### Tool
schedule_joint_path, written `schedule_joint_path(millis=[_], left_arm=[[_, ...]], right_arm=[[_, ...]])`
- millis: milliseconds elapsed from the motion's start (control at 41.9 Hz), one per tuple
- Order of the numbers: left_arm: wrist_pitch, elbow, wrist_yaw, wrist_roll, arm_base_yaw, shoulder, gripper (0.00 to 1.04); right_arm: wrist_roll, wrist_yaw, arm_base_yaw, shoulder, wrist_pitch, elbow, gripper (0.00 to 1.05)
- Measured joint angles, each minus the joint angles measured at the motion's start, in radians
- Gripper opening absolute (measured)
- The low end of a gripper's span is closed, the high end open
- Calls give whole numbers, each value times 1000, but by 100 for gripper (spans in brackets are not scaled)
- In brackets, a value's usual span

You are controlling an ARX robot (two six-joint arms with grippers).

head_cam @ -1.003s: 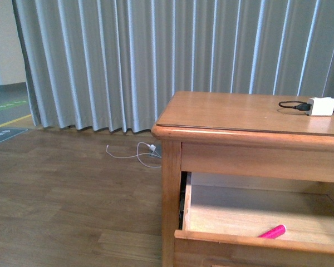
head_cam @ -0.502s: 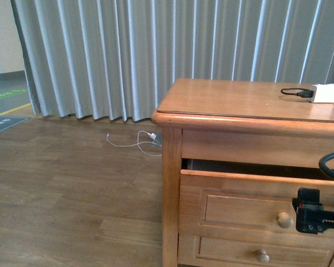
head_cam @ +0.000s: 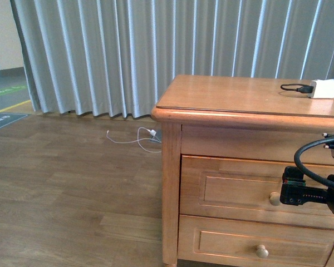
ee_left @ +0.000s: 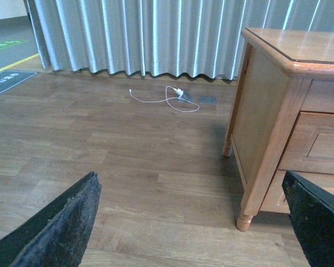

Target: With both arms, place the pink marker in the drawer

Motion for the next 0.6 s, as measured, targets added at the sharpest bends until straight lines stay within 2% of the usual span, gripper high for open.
schedule_joint_path(millis=[239,478,597], left_arm=[[0,0,0,0,0,0,99],[0,0,0,0,0,0,99],[0,0,0,0,0,0,99]], right_arm=[[24,6,3,24,15,19,96],[-10,-71,8,-138,-21,-106,96],[-35,-142,5,-320,-121,-219,96]])
